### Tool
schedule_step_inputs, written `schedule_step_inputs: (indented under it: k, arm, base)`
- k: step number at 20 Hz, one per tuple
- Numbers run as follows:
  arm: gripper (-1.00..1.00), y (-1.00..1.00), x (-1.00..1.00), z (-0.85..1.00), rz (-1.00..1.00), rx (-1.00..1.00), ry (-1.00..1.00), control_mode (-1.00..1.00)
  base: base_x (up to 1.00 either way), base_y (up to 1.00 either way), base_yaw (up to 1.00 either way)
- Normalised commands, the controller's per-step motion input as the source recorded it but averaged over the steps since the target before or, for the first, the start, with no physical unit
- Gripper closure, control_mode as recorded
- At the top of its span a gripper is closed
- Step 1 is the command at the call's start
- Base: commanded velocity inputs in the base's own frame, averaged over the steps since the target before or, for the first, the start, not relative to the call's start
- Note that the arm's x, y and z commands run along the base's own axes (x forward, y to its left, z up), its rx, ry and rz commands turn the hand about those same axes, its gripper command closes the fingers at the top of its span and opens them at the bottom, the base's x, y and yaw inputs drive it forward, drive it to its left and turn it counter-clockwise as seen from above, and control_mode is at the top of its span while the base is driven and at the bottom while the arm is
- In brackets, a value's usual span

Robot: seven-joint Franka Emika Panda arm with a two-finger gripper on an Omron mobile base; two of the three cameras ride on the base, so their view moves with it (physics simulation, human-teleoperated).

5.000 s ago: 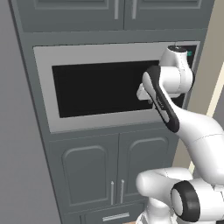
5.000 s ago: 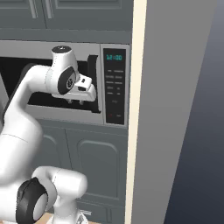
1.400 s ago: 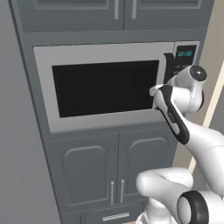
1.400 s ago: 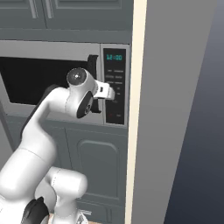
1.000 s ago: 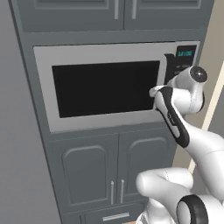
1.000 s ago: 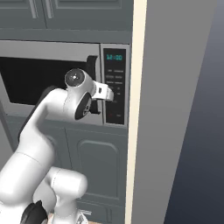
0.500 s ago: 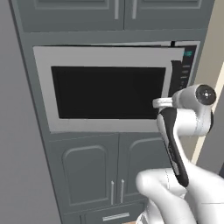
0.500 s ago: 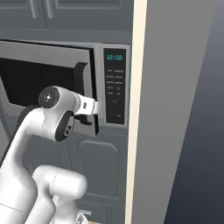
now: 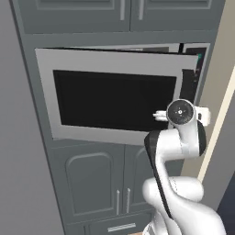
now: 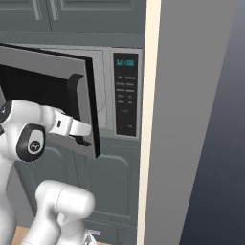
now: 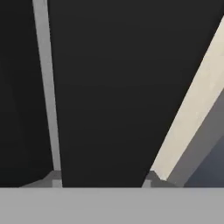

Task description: Place the sponge inside the microwave to prepare for sanitizing.

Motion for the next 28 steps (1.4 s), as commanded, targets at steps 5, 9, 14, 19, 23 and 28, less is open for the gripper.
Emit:
schedule_step_inputs:
  k: [5, 9, 14, 19, 23, 28]
  arm:
    - [1.00, 0.13, -0.39, -0.65, -0.33, -0.19, -0.05, -1.00]
    - [1.00, 0.06, -0.47, -0.89, -0.31, -0.18, -0.13, -1.00]
    - [1.00, 0.05, -0.49, -0.90, -0.14, -0.04, -0.24, -1.00]
    - [1.00, 0.43, -0.32, -0.77, 0.01, 0.00, -0.26, -1.00]
    - [1.00, 0.51, -0.32, -0.69, 0.15, 0.00, -0.31, -1.00]
    - [1.00, 0.58, -0.35, -0.75, 0.18, 0.00, -0.16, -1.00]
  base:
    - [0.00, 0.00, 0.00]
    - [0.00, 0.00, 0.00]
    - [0.00, 0.00, 0.00]
    - [0.00, 0.00, 0.00]
    - [0.00, 0.00, 0.00]
    - [0.00, 0.00, 0.00]
